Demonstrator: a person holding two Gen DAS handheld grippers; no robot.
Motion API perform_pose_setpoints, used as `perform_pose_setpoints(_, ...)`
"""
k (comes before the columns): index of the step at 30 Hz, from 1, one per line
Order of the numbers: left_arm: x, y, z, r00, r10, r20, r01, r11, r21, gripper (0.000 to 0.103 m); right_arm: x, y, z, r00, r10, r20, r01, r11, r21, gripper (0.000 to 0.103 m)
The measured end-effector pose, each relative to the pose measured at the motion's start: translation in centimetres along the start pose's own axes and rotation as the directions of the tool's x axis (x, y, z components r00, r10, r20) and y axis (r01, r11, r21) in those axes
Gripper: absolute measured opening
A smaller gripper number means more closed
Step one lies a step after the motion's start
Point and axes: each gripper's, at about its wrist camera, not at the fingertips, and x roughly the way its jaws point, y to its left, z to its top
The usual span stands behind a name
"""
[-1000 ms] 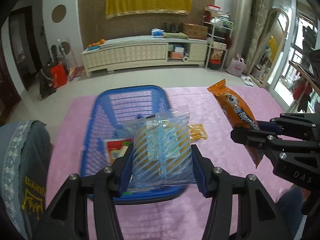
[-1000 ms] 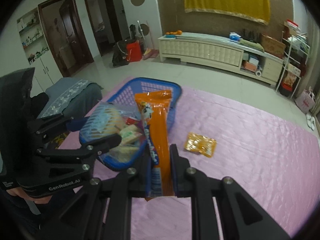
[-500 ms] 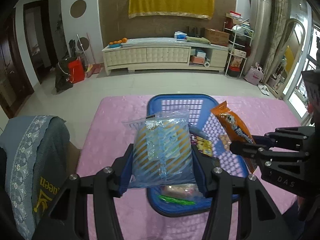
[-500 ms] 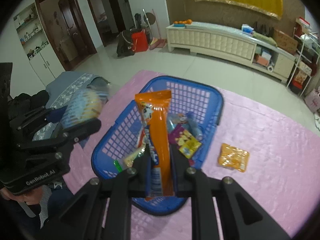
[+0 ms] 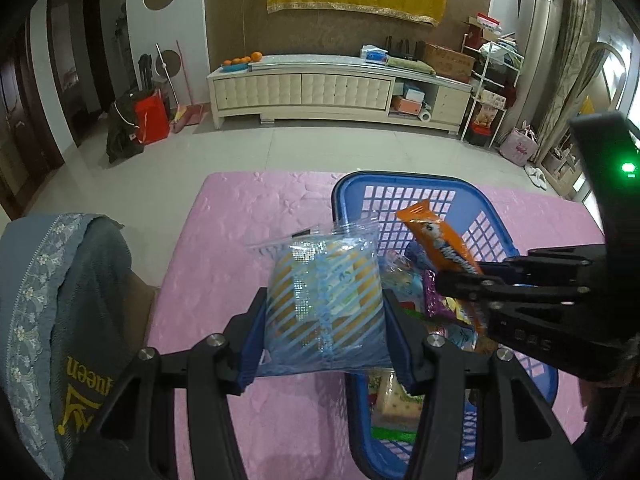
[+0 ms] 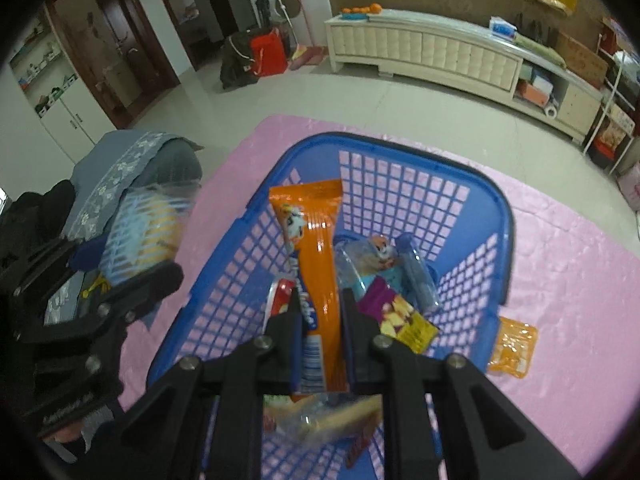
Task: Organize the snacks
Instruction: 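Carry the cracker sandwich and orange stick pack over the blue basket, then open the right gripper to drop the stick pack while the left drops the sandwich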
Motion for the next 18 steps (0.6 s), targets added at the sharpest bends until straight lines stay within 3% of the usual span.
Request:
perform_pose_setpoints(8, 0.6, 1.0, 0.6, 1.0, 0.005, -0.003, -0.005, 1.0, -0.006, 0.051, 1.7, 0.2, 1.3, 1.0, 0.001, -0.009, 0.0, 1.0, 0.023, 0.022)
perform_pose_setpoints(9, 0.6, 1.1, 0.5, 1.0, 0.007, -0.004, -0.007, 1.0, -0.01, 0.051, 1.7, 0.2, 1.4, 1.0, -0.013, 0.001, 0.013, 1.0, 0.016, 0.03)
perform_pose_setpoints(10, 0.6, 1.2, 0.5, 1.0, 0.005, -0.005, -0.005, 1.0, -0.014, 0.051, 1.6, 0.2, 1.5, 1.0, -0.016, 0.004, 0.016, 1.0, 0.011, 0.054)
perform_pose_setpoints(11, 0.6, 1.2, 0.4, 1.0, 0.004, -0.007, -0.004, 1.0, -0.016, 0.051, 1.5, 0.1, 1.4, 1.0, -0.011, 0.007, 0.011, 1.0, 0.009, 0.069)
perform_pose_setpoints(12, 0.5, 1.2, 0.3, 1.0, 0.005, -0.008, -0.005, 1.0, -0.016, 0.051, 1.3, -0.1, 1.3, 1.0, 0.012, 0.015, -0.012, 1.0, 0.014, 0.091)
perform_pose_setpoints(14, 0.2, 1.0, 0.0, 1.0, 0.005, -0.01, -0.005, 1.0, -0.016, 0.051, 0.8, -0.4, 1.1, 0.999, 0.03, 0.024, -0.03, 0.999, 0.013, 0.096)
perform_pose_setpoints(18, -0.4, 0.7, 0.1, 1.0, -0.002, -0.008, 0.002, 1.0, -0.018, 0.051, -0.8, -1.0, 0.2, 0.998, -0.032, 0.048, 0.032, 0.999, -0.006, 0.102)
